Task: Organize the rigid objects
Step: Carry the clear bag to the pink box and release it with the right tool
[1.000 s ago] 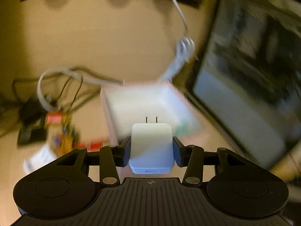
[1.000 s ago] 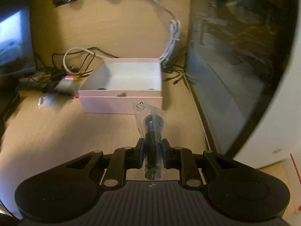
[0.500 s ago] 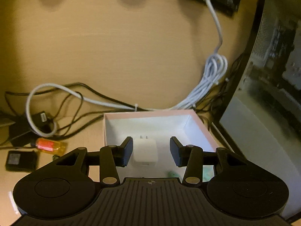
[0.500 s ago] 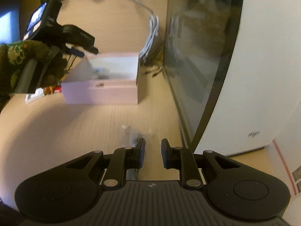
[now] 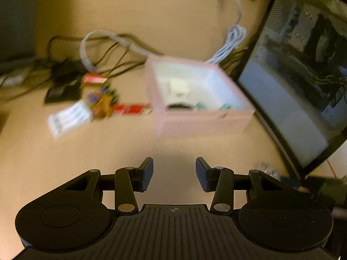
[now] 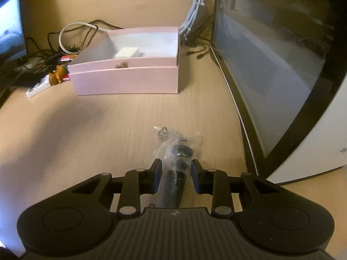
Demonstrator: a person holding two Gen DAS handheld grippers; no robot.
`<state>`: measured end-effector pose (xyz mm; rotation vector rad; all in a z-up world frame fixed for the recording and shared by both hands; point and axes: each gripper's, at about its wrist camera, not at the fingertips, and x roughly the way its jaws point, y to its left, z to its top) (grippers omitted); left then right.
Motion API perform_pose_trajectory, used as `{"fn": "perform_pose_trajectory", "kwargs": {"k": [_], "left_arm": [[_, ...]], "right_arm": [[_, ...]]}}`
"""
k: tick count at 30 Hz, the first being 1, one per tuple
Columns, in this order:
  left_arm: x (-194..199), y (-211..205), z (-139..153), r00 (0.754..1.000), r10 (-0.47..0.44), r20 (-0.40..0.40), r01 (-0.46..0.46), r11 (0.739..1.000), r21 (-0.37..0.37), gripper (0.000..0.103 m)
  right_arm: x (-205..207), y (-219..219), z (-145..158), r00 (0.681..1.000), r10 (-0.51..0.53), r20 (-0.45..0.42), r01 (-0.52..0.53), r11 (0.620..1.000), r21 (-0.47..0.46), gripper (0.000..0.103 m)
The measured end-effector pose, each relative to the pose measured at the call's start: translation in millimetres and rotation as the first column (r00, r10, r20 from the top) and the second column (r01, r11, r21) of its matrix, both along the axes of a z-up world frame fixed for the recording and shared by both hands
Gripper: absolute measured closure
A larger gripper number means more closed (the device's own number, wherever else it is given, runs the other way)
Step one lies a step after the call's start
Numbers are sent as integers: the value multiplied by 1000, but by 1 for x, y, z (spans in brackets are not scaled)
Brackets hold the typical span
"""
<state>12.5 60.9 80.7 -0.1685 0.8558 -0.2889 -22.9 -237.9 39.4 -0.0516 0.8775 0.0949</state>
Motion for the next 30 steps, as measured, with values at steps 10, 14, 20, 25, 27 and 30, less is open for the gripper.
{"fn": "perform_pose_trajectory", "kwargs": {"k": [10,14,20,25,27,30], "left_arm": [[-44,47,-14,989,139,-56,-143,986,-80,56],[-61,65,-13,979,198,-53,-202,975,-88,56],[-77,84,-11,958,284,-47,-287,952,-106,56],[-75,78,-17,957,280,-79,-288,952,-101,56],[-75,73,-18,961,263,-85,-271,958,-97,56],[-75,67,-20,965,244,-93,-253,963,-95,56]], "right_arm": [[12,12,53,993,93,75,-101,989,112,98],[22,29,82,975,167,150,-182,979,88,99],[20,59,45,941,339,14,-333,931,-150,59],[7,59,4,948,313,-50,-316,926,-206,53],[12,52,-5,958,276,-79,-285,945,-161,53],[25,34,-9,978,197,-73,-201,979,-41,53]]}}
